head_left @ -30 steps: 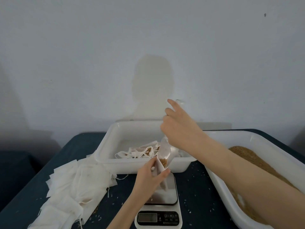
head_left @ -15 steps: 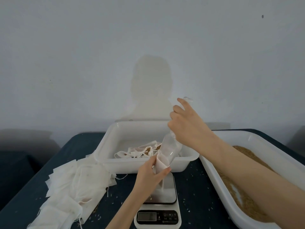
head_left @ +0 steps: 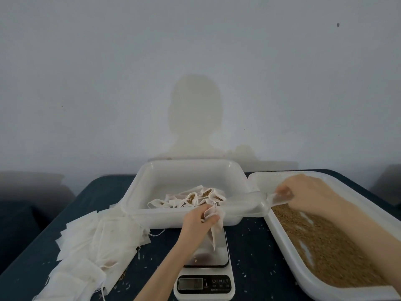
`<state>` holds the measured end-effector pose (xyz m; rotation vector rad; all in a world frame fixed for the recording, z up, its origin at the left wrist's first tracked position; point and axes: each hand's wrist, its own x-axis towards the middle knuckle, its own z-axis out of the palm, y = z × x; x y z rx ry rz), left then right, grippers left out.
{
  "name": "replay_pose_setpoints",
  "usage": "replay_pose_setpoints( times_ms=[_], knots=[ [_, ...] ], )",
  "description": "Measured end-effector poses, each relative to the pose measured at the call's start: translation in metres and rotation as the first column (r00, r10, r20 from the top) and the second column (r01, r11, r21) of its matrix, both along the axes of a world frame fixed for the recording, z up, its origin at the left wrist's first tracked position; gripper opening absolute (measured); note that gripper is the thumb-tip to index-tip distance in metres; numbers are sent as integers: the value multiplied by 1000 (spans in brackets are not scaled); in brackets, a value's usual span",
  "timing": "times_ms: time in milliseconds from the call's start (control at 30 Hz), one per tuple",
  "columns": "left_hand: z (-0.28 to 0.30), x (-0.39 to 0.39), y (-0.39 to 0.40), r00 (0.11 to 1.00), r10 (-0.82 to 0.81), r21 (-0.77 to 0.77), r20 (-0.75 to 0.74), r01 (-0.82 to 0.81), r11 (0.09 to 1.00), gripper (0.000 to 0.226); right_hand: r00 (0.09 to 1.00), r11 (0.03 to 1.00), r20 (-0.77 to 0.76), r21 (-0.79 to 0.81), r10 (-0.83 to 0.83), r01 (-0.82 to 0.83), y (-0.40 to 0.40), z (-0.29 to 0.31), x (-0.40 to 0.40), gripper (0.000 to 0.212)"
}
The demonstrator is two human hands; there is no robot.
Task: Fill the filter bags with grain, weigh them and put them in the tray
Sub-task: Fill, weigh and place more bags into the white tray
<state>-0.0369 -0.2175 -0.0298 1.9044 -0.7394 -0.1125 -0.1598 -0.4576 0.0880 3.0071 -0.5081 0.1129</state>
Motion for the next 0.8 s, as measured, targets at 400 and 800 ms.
replay_pose_setpoints(
  times_ms=[400,800],
  knots=[
    [-27,-16,2,990,64,283,129,-99,954,16,951,946,-232,203,-203,251,-63,-66,-76,7],
    [-37,-11,15,969,-21,409,246,-84,909,15,907,935,-371,204,-201,291,-40,-102,-41,38]
  ],
)
